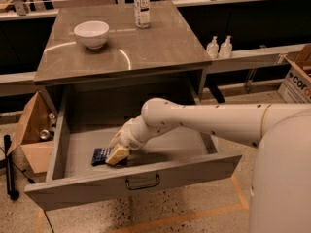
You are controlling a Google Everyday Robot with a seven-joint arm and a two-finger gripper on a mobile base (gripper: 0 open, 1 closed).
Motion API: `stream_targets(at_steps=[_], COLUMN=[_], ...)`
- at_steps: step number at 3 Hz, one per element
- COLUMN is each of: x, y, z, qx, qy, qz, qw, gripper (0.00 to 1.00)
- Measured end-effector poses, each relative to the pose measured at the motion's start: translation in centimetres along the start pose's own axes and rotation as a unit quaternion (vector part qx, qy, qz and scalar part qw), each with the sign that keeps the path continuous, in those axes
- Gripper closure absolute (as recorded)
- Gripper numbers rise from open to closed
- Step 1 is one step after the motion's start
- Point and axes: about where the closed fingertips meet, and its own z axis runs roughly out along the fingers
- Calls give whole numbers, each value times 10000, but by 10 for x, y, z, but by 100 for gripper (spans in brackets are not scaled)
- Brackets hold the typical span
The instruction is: Pick rxbar blueberry from top drawer and place on counter
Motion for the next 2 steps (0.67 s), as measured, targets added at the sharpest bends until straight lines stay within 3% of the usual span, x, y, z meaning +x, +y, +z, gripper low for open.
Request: stream_targets(at_steps=[2], x=[0], y=[0], z=[0], qx=[2], qy=[-2], qz=[-1], qw=[10000], gripper=[100])
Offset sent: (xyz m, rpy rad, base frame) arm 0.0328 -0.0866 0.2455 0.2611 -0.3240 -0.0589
